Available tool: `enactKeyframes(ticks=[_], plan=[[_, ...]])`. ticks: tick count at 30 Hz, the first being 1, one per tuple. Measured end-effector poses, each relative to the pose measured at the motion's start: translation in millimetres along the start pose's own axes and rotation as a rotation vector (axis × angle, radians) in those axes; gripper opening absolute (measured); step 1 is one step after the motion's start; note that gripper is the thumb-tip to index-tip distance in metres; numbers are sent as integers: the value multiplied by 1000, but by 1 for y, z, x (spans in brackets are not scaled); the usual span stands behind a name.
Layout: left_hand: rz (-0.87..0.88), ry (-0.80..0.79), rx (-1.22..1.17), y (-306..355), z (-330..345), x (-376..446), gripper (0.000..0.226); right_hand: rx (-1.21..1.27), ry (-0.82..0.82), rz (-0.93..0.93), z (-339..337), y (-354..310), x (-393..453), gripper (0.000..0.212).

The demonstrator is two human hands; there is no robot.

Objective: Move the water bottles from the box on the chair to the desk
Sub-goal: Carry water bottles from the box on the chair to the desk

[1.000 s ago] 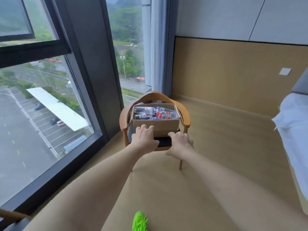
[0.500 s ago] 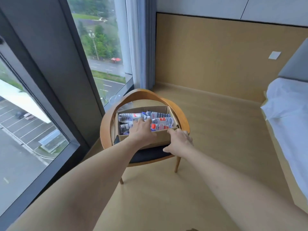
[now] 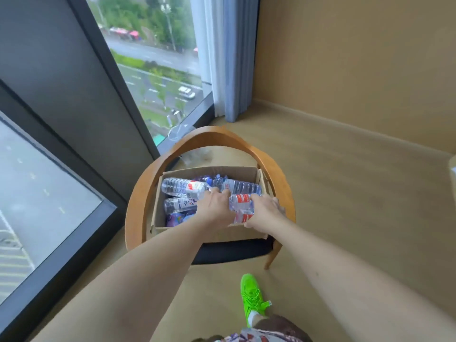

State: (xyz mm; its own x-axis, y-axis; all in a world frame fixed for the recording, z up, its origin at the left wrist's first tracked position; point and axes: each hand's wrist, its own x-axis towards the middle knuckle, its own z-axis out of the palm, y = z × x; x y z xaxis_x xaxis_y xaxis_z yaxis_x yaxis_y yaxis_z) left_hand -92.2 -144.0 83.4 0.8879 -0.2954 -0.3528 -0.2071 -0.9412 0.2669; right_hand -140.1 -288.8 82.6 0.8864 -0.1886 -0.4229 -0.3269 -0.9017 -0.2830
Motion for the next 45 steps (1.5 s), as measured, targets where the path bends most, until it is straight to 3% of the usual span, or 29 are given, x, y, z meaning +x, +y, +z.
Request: enactKeyframes(ticks=[4,11,17,21,29,37,45], plan=[[6,-89,48,16,11,44,54,-16,-52,-46,-3,20,60,54],[125,-221,202,26,59,72,32,7,-184,-89,23,39,113,58],[124,-284,206,21,78,90,39,-17,-173,-216,38,45,146,68],[106,-305,201,24,86,87,51,-128,-173,-216,55,39,151,50],[243,-357,230,8,77,96,53,-307,-135,-194,65,24,162,31],[324,-325,176,-3,72,95,35,-283,-68,-206,73,24,156,51],[153,-180,-126,-21,61,87,35,-193,-80,-3,55,23,145,57]])
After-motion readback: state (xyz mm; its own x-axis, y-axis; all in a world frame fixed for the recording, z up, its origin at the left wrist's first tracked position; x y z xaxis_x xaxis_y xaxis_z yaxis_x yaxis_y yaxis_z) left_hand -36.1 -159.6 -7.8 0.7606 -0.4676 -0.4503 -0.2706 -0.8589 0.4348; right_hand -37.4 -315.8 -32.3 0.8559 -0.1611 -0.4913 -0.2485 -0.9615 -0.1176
